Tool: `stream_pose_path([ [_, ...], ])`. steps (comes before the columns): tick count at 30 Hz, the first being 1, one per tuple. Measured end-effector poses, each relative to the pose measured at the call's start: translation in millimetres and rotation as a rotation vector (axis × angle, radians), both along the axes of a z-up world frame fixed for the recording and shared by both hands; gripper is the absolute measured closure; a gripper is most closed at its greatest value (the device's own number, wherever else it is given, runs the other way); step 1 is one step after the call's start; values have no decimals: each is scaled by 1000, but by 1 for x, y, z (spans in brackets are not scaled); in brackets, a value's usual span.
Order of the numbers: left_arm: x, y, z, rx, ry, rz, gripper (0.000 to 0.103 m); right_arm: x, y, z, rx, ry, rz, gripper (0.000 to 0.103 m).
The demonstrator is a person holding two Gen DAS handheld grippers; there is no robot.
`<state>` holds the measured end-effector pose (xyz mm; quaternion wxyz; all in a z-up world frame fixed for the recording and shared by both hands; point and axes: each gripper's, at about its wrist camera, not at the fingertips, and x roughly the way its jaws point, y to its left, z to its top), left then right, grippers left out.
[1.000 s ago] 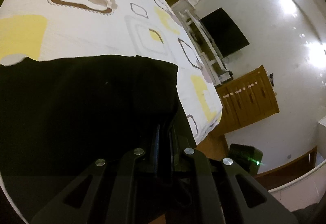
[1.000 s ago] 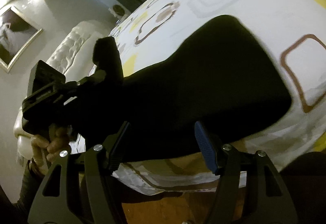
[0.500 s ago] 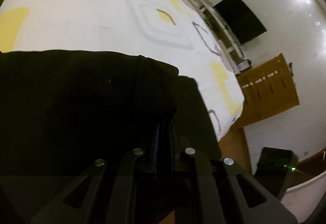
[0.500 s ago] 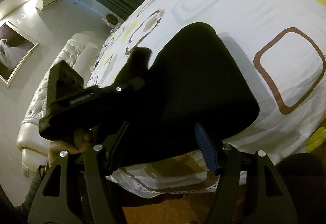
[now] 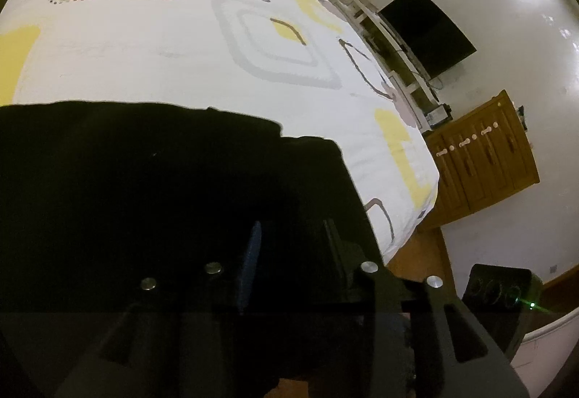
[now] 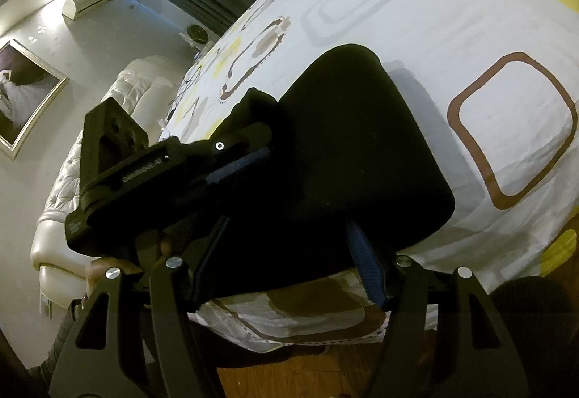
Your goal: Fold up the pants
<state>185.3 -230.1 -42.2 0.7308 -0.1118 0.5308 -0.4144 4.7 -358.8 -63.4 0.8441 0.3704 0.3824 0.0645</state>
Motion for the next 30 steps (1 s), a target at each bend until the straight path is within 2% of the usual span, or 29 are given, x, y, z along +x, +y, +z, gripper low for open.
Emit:
stream_pose_path([
  [3, -5, 1, 11, 3, -41, -6, 65, 1, -1, 3, -1, 0, 3, 38],
  [5, -9, 8, 22, 20, -99, 10, 47, 4, 0, 6, -12, -1, 10, 37],
  [6, -10, 11, 27, 28, -123, 22, 42, 6, 1, 8, -21, 1, 14, 36],
  [10, -12, 39, 44, 78, -219, 84, 30, 12, 5, 16, -37, 7, 19, 34],
  [12, -13, 60, 49, 100, -255, 126, 30, 12, 9, 23, -45, 23, 26, 34],
  [14, -13, 77, 50, 123, -272, 164, 23, 9, 14, 33, -59, 38, 48, 33],
  [18, -10, 116, 45, 141, -260, 237, 23, 4, 24, 57, -74, 10, 86, 33],
  [21, -6, 143, 32, 155, -226, 295, 23, 12, 25, 68, -99, -37, 95, 22],
  [27, -4, 183, 18, 133, -177, 389, 23, 65, 13, 22, -43, 110, 90, 21],
  [30, -6, 196, 13, 126, -164, 412, 23, 78, 12, 8, -2, 135, 101, 22],
])
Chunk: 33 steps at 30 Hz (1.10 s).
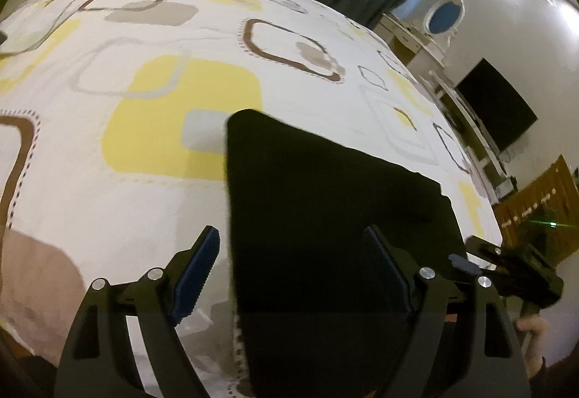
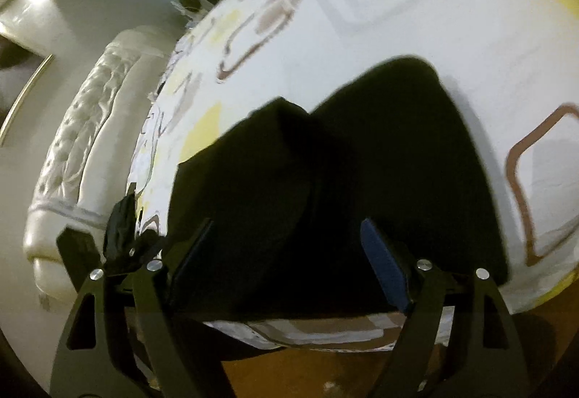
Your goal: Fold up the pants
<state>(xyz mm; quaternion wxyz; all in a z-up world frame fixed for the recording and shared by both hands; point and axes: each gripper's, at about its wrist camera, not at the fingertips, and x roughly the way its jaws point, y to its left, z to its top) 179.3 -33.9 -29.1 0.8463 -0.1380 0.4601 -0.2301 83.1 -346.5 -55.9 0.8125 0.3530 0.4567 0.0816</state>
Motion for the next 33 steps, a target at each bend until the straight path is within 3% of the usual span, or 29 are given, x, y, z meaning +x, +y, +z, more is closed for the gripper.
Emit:
stream_pose_path([
  [9, -3, 23, -19, -43, 49, 31, 23, 23, 15, -22, 128, 69, 72, 27],
  [11, -3, 23, -19, -46, 49, 30, 23, 25, 18, -25, 133, 83, 82, 46],
  [15, -1, 23, -20, -51, 56, 28, 23, 27, 20, -30, 125, 106, 85, 67],
  [17, -1, 24, -20, -51, 57, 29, 23, 26, 19, -30, 117, 107, 85, 87],
  [33, -3, 6, -9, -36, 32, -18, 23, 9, -10, 28, 55, -39, 57, 90],
])
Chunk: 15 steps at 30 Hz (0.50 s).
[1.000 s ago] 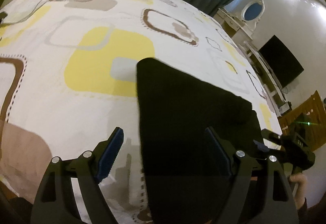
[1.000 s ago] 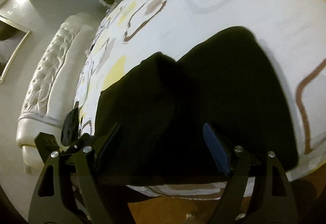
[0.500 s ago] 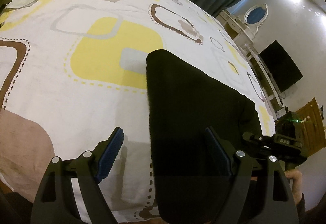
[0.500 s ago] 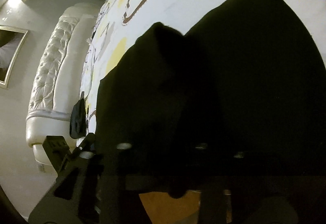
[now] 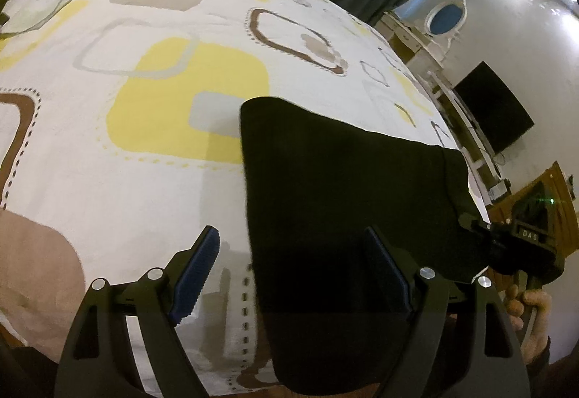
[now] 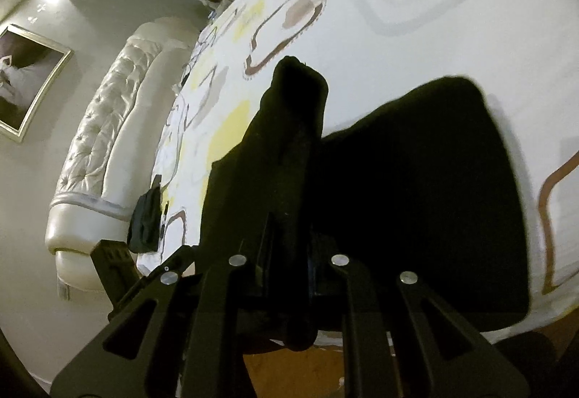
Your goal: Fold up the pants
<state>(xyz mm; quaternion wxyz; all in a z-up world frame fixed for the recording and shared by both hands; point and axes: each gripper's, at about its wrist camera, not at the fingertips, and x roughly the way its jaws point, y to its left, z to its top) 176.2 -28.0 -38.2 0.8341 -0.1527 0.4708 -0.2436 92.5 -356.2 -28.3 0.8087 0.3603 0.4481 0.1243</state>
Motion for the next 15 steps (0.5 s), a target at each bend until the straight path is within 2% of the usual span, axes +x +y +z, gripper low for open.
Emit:
stream_pose_path([
  [6, 0, -22, 6, 4, -15, -46, 23, -8, -24, -4, 1, 7, -44, 91],
  [11, 0, -38, 7, 14, -20, -77, 23, -18, -46, -12, 0, 22, -89, 98],
  [15, -2, -48, 5, 60, -41, -96, 22, -17, -50, -23, 51, 52, -52, 99],
])
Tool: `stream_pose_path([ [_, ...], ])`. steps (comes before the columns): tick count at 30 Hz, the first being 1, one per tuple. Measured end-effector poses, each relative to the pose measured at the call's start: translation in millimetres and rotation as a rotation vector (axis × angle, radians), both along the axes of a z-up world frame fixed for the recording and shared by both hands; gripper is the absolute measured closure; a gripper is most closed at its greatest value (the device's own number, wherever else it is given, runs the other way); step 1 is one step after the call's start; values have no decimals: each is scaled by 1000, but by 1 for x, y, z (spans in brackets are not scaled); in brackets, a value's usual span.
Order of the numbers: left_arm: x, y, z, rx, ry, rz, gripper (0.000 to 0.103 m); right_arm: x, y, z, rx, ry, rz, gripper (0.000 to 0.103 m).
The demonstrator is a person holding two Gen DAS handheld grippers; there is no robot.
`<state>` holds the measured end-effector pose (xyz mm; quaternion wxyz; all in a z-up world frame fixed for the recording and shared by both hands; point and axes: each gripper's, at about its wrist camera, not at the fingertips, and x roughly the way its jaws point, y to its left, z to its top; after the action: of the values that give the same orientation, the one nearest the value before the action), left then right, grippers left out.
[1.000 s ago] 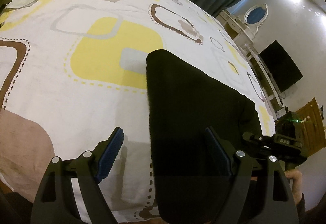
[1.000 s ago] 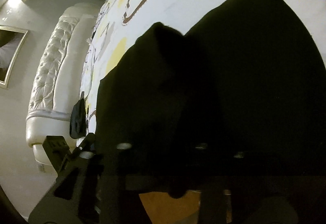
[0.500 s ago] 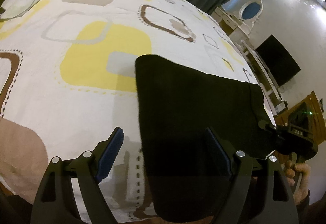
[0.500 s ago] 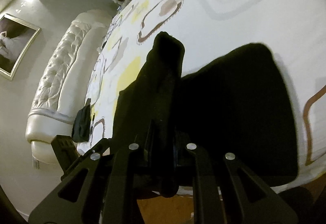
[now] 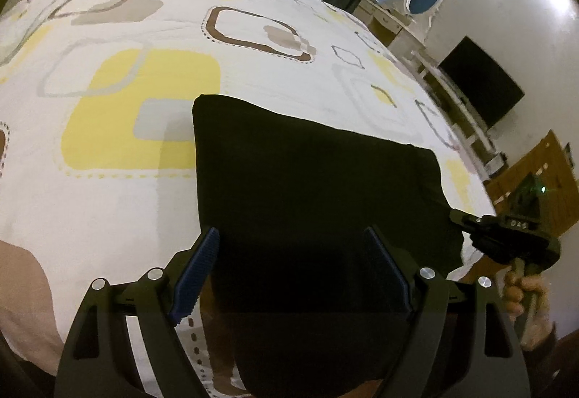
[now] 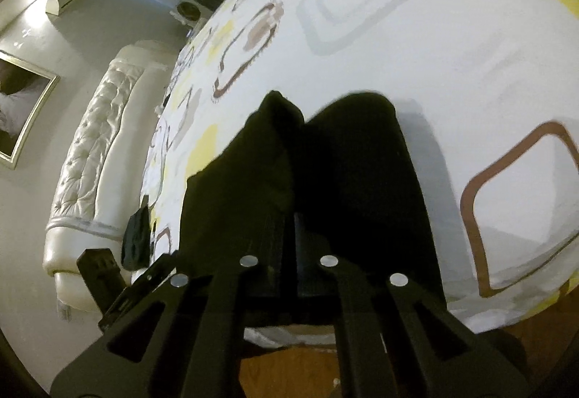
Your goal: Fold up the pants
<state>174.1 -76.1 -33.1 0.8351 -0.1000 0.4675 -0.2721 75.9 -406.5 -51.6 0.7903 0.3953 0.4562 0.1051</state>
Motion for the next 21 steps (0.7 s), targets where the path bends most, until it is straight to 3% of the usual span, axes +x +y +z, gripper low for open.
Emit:
stream_pose_path([
  [3, 0, 1, -2, 2, 0, 5, 22, -1, -9, -3, 20, 2, -25, 87],
  [5, 2, 4, -3, -2, 9, 11, 22, 0, -14, -2, 3, 1, -40, 59],
  [11, 5, 6, -6, -11, 24, 22, 22, 14, -10, -14, 66, 27, 33, 48],
  [16, 4, 5, -7, 0, 20, 19, 22, 27, 3, -25, 98, 58, 93, 49],
  [19, 4, 6, -7, -5, 28, 23, 22, 29, 5, -27, 99, 62, 106, 95],
  [21, 5, 6, -7, -7, 32, 25, 22, 27, 5, -23, 85, 50, 102, 95],
])
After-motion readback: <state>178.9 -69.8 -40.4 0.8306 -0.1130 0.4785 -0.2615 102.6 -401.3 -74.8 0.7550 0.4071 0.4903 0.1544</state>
